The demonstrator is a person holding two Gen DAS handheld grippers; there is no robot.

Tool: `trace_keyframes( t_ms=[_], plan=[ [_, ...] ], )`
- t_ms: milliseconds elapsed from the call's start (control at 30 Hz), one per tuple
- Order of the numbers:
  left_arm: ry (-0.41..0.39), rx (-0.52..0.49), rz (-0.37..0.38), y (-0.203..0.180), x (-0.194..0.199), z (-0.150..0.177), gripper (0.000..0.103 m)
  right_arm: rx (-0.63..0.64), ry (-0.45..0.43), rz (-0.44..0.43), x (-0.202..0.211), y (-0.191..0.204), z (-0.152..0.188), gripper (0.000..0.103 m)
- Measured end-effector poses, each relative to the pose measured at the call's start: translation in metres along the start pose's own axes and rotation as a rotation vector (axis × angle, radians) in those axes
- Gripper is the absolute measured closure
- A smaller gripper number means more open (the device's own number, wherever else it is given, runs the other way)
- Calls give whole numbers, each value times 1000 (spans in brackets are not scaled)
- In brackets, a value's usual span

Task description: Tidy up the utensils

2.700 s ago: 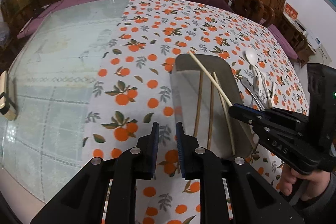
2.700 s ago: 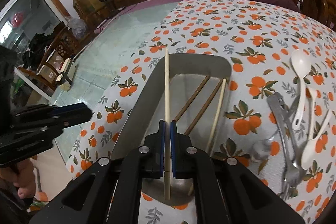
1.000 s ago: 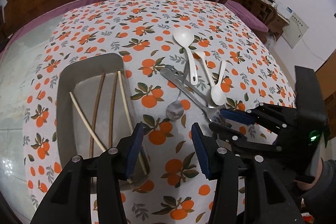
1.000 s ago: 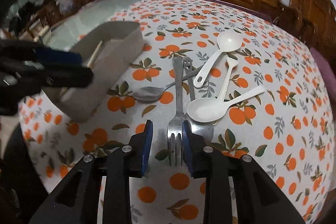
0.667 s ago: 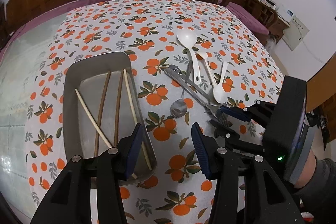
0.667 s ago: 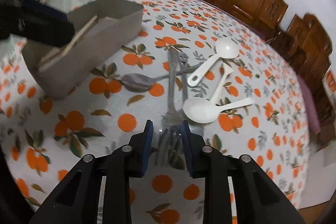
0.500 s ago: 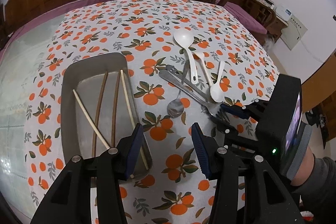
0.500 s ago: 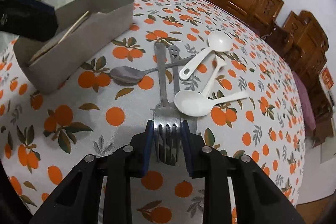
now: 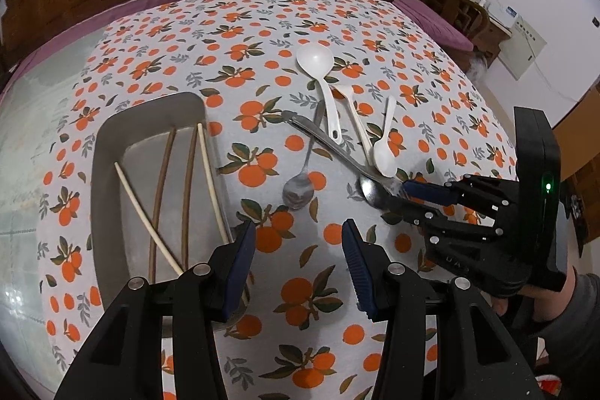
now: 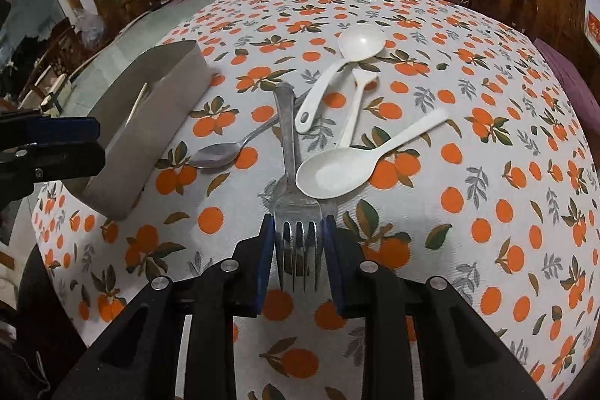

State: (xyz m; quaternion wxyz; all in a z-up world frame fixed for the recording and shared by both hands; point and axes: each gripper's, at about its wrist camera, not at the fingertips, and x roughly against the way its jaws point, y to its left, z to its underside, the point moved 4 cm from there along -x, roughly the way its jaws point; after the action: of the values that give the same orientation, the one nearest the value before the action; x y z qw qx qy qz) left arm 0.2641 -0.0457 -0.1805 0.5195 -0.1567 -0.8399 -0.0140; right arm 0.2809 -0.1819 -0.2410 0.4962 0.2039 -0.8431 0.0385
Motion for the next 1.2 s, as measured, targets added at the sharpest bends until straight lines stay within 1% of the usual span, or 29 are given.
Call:
trace_keyframes(
  t_ms=[100,400,567,600,667,800,900,967,1000,1067,1100,1167,1200],
  plan=[
    [4,-2,1,-1,-1,1,58,27,-6,33,0,0,0,73],
    [3,-2,4,-1,1,3,58,43,-26,78,5,-8,2,73],
    [4,0,9,-1,3,5,58,121,-57,146,6,-3,-6,73],
    [5,-1,10,-1,3,6,58,129,-56,148,6,-2,-6,73],
    [6,-5,10,-2,3,7,58,144,-36,151,3,-2,-7,101],
    [4,-4,13,-2,4,6,58,140,-36,160,2,-9,-9,103],
    [5,-4,13,-2,4,5,58,108,-51,124,7,-14,-12,103],
    [4,-4,15,-2,4,5,58,103,-64,101,10,-16,-15,101],
    [5,-4,16,-2,3,5,58,102,-56,82,9,-17,-16,100],
    [8,-6,16,-2,2,5,58,89,-44,65,5,-20,-19,87],
    [9,-5,15,-3,1,5,58,73,-36,47,3,-22,-20,83],
    [12,-2,17,-3,0,4,58,23,-16,-16,-4,-28,-23,68],
    [13,-2,17,-3,0,4,58,7,-9,-34,-7,-30,-24,66]
  ],
)
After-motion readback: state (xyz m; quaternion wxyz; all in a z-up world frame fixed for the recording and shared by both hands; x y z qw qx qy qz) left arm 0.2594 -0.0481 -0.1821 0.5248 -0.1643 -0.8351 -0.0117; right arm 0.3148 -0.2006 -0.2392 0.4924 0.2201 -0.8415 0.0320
